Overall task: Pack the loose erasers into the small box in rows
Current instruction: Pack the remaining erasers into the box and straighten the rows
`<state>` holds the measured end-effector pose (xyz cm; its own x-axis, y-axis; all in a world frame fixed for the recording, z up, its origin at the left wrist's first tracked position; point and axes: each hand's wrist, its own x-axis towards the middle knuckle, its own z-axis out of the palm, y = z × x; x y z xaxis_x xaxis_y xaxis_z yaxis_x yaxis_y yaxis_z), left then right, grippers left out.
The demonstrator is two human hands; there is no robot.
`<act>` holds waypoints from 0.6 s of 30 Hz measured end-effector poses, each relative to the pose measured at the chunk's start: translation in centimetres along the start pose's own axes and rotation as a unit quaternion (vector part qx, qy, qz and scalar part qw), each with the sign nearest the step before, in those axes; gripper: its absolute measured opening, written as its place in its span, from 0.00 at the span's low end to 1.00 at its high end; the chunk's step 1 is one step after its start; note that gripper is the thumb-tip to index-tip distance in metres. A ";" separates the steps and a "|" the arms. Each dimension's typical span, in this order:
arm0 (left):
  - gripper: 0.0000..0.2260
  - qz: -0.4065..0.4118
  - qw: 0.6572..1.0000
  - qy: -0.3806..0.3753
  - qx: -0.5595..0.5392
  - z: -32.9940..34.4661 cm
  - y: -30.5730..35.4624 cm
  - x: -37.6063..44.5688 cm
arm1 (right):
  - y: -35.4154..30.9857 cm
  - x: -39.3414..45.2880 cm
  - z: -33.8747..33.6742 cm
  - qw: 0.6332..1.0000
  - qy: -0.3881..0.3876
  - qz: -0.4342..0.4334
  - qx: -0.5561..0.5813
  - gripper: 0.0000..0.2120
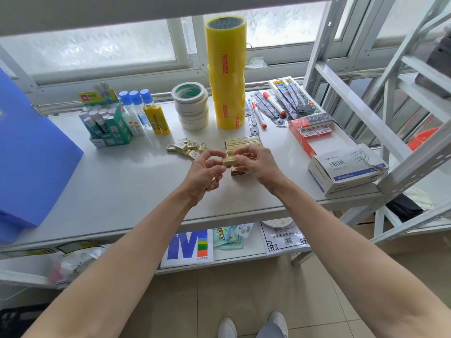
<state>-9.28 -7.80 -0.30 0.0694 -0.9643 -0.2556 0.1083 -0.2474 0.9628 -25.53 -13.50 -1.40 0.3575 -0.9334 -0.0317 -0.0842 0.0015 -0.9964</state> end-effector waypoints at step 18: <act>0.10 -0.018 0.992 0.108 0.064 1.5 -0.5 2.5 | 0.5 2.0 -1.9 0.953 0.030 -0.093 -0.288 0.10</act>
<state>-10.70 -10.25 -1.31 0.2804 -0.9152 -0.2895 -0.0107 -0.3046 0.9524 -26.62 -16.05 -1.78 0.3644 -0.9168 0.1633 -0.5265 -0.3474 -0.7759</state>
